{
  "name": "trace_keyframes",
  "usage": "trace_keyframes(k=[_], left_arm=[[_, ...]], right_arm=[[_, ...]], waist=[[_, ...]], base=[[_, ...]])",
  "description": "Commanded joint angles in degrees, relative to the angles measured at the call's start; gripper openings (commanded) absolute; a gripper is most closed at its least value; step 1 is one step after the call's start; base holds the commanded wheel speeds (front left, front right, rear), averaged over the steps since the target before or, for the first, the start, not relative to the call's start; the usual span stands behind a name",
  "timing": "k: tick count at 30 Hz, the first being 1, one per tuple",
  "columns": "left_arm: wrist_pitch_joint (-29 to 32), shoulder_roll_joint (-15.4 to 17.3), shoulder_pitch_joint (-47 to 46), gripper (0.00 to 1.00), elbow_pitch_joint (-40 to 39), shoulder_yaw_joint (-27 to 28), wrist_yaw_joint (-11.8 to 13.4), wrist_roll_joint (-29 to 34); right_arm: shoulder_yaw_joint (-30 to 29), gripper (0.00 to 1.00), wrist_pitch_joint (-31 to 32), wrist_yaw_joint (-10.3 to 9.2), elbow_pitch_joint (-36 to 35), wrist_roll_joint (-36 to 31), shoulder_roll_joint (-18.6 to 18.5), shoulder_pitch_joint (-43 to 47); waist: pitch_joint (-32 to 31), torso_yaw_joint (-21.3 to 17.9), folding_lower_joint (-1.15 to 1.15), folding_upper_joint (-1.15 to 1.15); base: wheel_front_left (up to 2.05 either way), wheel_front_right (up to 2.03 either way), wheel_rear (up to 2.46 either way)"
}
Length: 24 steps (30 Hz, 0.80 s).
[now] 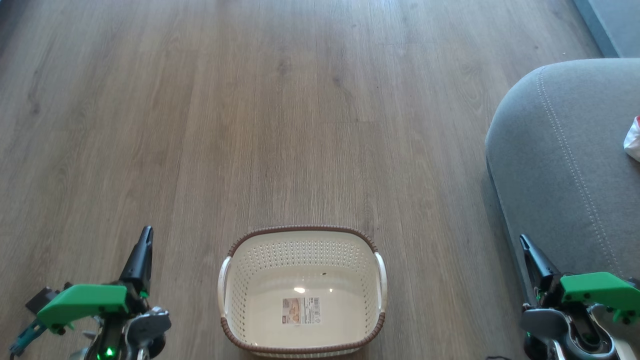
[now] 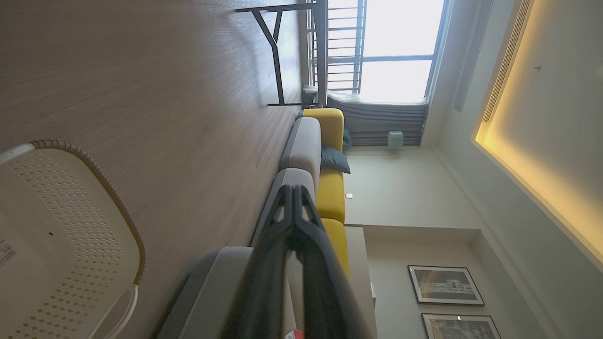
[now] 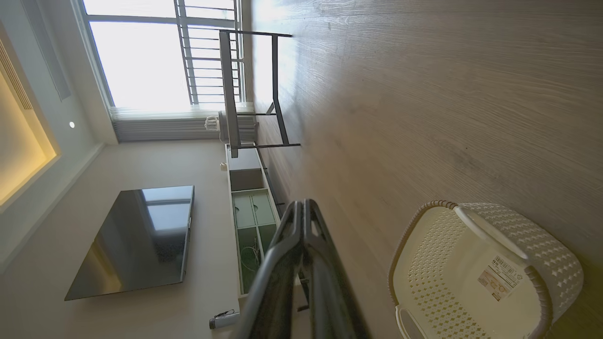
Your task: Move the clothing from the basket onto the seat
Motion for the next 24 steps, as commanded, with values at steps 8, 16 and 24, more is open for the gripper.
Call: trace_keyframes(k=[8,16,24], left_arm=[[0.9,0.5,-3.5,0.0,-2.2,2.1,-0.9,-2.3],[0.9,0.5,-3.5,0.0,-2.2,2.1,-0.9,-2.3],[0.9,0.5,-3.5,0.0,-2.2,2.1,-0.9,-2.3]], right_arm=[[0.7,0.0,1.0,0.4,-2.4,2.3,-0.3,-3.0],[0.7,0.0,0.9,0.4,-2.4,2.3,-0.3,-3.0],[0.7,0.0,0.9,0.4,-2.4,2.3,-0.3,-3.0]], waist=[[0.0,0.0,0.0,0.0],[0.0,0.0,0.0,0.0],[0.0,0.0,0.0,0.0]], base=[[0.0,0.0,0.0],[0.0,0.0,0.0],[0.0,0.0,0.0]])
